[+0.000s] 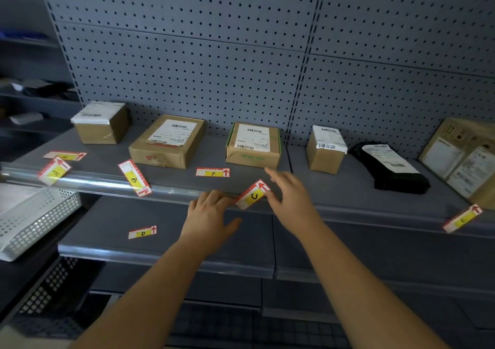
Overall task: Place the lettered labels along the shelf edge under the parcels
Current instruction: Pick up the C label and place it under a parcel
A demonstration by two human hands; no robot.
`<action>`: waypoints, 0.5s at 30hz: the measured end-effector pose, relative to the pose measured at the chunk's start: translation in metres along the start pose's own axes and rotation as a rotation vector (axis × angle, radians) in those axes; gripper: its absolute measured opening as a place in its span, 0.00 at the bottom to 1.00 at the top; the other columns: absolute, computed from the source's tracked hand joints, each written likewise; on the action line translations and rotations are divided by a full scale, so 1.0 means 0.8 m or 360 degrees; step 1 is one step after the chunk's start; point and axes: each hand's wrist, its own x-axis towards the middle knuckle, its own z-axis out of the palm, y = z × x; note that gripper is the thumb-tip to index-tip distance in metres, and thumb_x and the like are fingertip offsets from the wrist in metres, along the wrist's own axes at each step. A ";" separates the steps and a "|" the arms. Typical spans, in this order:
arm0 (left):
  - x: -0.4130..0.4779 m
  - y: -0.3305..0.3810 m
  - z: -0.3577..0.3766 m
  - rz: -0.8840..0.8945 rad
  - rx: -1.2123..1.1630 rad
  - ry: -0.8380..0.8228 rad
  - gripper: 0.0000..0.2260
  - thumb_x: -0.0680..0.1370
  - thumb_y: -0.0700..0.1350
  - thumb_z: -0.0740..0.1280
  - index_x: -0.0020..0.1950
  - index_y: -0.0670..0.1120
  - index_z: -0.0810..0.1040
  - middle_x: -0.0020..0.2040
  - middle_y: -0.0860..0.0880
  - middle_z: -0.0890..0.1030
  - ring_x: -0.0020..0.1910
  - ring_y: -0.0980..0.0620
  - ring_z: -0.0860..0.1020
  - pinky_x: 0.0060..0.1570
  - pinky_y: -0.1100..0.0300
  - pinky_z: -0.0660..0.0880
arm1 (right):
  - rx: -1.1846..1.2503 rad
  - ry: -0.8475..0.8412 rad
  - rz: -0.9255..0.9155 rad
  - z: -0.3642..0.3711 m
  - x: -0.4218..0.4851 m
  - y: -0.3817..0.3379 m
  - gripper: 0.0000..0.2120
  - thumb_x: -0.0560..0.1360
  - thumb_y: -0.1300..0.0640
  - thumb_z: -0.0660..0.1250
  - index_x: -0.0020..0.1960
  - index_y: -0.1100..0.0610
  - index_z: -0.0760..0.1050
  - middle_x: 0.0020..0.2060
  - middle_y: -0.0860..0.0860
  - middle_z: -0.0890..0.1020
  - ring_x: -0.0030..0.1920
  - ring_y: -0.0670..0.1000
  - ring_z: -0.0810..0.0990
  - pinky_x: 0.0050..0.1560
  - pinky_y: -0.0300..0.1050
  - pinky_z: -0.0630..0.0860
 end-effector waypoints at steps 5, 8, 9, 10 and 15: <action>-0.031 -0.013 -0.026 0.0030 0.0014 -0.0010 0.20 0.74 0.58 0.65 0.64 0.52 0.72 0.63 0.52 0.73 0.64 0.49 0.68 0.61 0.50 0.63 | -0.0019 -0.0010 -0.0026 0.005 -0.039 -0.013 0.12 0.77 0.52 0.64 0.60 0.50 0.75 0.53 0.45 0.75 0.55 0.48 0.74 0.50 0.46 0.74; -0.051 -0.026 -0.050 0.0037 0.0030 -0.0015 0.21 0.74 0.58 0.64 0.65 0.53 0.72 0.63 0.53 0.72 0.64 0.50 0.68 0.62 0.51 0.63 | -0.0036 -0.0088 -0.0057 0.015 -0.058 -0.034 0.13 0.77 0.49 0.65 0.61 0.48 0.75 0.54 0.44 0.76 0.56 0.47 0.74 0.48 0.43 0.72; -0.061 -0.033 -0.061 0.0048 0.0034 -0.0031 0.21 0.75 0.58 0.64 0.66 0.53 0.71 0.64 0.53 0.72 0.64 0.51 0.68 0.63 0.52 0.62 | -0.0032 -0.0113 -0.0061 0.022 -0.064 -0.047 0.15 0.77 0.48 0.65 0.62 0.47 0.74 0.56 0.43 0.75 0.57 0.45 0.73 0.50 0.42 0.72; -0.067 -0.039 -0.070 0.0061 0.0027 -0.0046 0.22 0.75 0.58 0.64 0.67 0.53 0.70 0.65 0.54 0.71 0.65 0.51 0.67 0.64 0.53 0.60 | -0.0029 -0.0149 -0.0061 0.027 -0.068 -0.057 0.17 0.76 0.46 0.64 0.64 0.46 0.73 0.59 0.42 0.75 0.60 0.45 0.72 0.53 0.43 0.72; -0.103 -0.084 -0.109 0.0110 -0.0032 -0.0042 0.23 0.74 0.60 0.62 0.66 0.52 0.71 0.66 0.54 0.71 0.66 0.52 0.67 0.64 0.55 0.59 | -0.0085 -0.0233 -0.0032 0.060 -0.080 -0.120 0.21 0.76 0.42 0.64 0.68 0.47 0.71 0.64 0.45 0.72 0.65 0.47 0.69 0.62 0.46 0.71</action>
